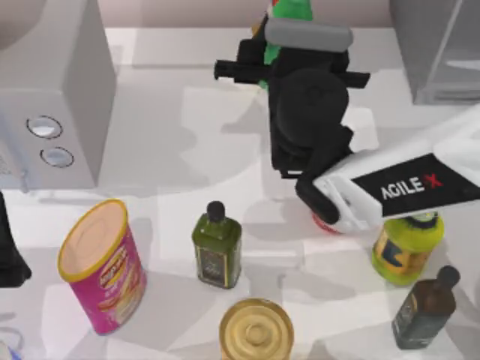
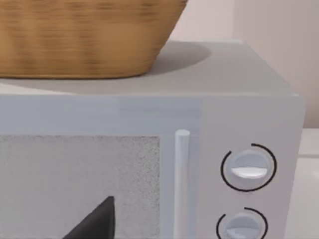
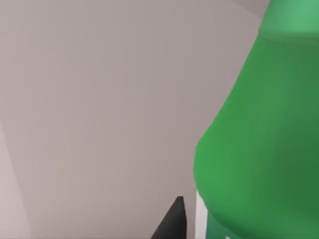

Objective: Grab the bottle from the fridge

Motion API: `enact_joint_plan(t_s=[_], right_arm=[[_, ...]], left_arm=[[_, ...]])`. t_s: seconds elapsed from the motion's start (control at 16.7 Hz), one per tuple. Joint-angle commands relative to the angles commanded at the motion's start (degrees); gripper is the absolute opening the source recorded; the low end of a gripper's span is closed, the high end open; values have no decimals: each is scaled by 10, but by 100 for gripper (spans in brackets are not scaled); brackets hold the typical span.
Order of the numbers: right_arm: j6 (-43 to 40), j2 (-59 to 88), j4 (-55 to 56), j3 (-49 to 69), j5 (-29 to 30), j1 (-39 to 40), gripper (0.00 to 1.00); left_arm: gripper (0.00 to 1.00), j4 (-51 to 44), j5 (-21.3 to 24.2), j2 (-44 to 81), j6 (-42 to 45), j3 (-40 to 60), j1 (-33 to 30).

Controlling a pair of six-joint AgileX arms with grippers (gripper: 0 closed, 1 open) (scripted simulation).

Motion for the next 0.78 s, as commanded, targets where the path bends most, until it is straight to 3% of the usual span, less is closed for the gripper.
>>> enact_joint_plan(t_s=[0.24, 0.54, 0.78], right_arm=[[-26, 71, 8, -7, -53, -54, 0], [-29, 77, 9, -10, -59, -60, 0], [-29, 77, 9, -10, -59, -60, 30]], left_arm=[[100, 0, 0, 0, 0, 0, 0], [100, 0, 0, 0, 0, 0, 0], [100, 0, 0, 0, 0, 0, 0]])
